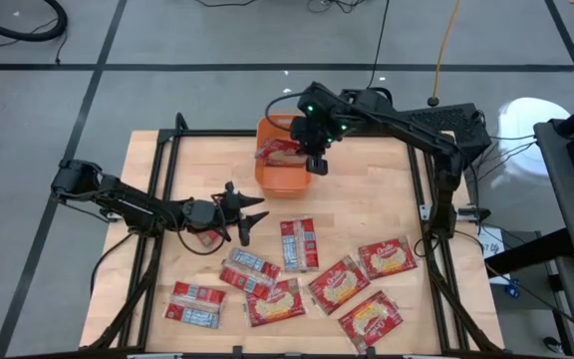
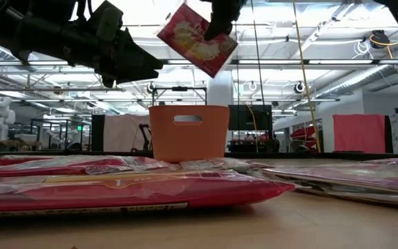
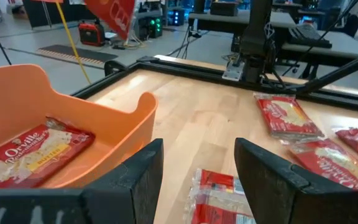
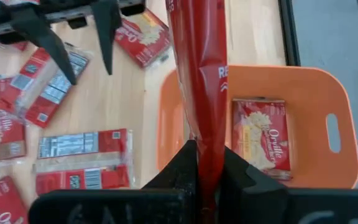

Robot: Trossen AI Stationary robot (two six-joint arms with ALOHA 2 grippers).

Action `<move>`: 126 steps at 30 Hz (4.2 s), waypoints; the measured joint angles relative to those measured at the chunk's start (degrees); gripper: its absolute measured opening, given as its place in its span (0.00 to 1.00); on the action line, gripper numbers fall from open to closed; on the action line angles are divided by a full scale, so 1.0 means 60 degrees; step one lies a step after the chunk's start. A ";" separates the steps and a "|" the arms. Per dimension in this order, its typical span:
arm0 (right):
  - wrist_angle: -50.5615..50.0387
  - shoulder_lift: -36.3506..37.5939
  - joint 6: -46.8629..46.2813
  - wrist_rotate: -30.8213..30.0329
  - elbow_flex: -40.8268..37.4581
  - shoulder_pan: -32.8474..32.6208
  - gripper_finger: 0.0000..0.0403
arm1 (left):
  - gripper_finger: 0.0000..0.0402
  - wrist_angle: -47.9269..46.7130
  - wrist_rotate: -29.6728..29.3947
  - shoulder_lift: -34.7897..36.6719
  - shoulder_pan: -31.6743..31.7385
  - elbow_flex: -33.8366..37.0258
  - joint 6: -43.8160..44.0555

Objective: Sort popcorn bags into baskets
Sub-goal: Put the red popcorn bag into the orange bin

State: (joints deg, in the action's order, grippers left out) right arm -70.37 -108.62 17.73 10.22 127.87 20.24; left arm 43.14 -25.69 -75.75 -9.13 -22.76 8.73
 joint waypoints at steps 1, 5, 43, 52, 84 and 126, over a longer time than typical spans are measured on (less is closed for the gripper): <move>0.0003 -0.0041 0.0046 0.0003 0.0000 0.0084 0.04 | 0.50 -0.0020 -0.0046 0.0000 0.0000 0.0000 -0.0047; -0.0027 -0.0198 0.0310 0.0010 0.0000 0.0384 0.04 | 0.50 -0.0021 -0.0088 0.0000 0.0007 0.0000 -0.0282; 0.1340 -0.0758 0.0558 0.0094 -0.2324 0.0519 0.04 | 0.50 -0.1309 -0.1835 0.0000 -0.0851 0.0007 -0.0175; 0.1343 -0.0758 0.0391 0.0072 -0.2324 0.0256 0.04 | 0.50 -0.2284 -0.2419 0.0000 -0.0596 0.0007 0.0421; 0.1536 -0.1603 -0.0024 -0.0419 -0.2324 0.0187 0.06 | 0.50 -0.2729 -0.2124 0.0000 0.1045 0.0007 0.0132; 0.3027 -0.1462 -0.1349 0.0997 -0.3748 0.0739 0.00 | 0.50 -0.2645 -0.2134 -0.0004 0.1265 0.0007 0.0081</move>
State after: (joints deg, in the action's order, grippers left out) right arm -52.20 -117.39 9.64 16.20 105.38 24.67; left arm 27.27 -38.50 -75.77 -1.53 -22.72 9.22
